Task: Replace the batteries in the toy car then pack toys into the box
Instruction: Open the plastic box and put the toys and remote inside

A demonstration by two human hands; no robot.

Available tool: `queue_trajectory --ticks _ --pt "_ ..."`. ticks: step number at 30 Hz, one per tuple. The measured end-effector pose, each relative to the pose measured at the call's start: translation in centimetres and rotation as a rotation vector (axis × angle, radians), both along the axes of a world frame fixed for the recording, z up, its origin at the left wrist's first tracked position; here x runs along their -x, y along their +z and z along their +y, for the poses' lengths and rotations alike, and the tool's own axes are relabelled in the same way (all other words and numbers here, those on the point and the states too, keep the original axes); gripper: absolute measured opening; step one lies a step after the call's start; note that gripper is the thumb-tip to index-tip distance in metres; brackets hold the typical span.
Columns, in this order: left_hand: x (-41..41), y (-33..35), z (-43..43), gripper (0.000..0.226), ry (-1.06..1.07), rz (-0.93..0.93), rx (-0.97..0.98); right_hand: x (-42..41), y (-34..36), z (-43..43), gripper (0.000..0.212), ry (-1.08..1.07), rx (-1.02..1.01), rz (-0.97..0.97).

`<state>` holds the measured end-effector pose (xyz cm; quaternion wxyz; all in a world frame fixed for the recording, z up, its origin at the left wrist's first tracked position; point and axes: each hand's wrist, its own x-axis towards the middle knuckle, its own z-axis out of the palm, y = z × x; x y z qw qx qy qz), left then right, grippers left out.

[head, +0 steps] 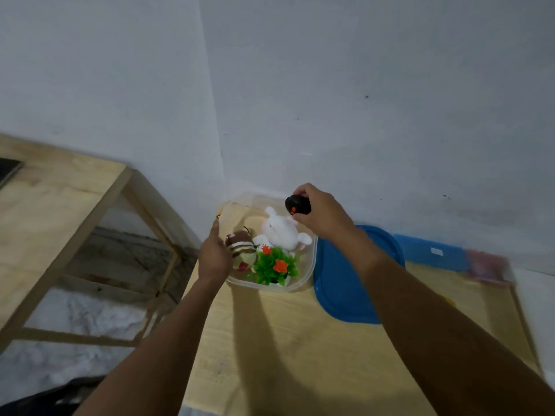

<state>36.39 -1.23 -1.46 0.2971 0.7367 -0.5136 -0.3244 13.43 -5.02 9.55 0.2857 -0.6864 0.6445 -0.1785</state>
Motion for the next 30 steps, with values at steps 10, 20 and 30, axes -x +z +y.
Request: queue_trajectory --ticks 10,20,30 --pt "-0.6 -1.6 -0.3 0.058 0.064 0.053 0.001 -2.6 -5.0 -4.9 0.013 0.124 -0.098 0.235" --pt "-2.1 0.1 -2.4 0.034 -0.068 -0.158 0.199 -2.2 -7.1 -4.5 0.018 0.144 -0.207 0.266" --pt "-1.8 0.9 -3.5 0.011 -0.136 -0.614 0.338 -3.2 -7.7 -4.0 0.017 -0.111 -0.11 0.309"
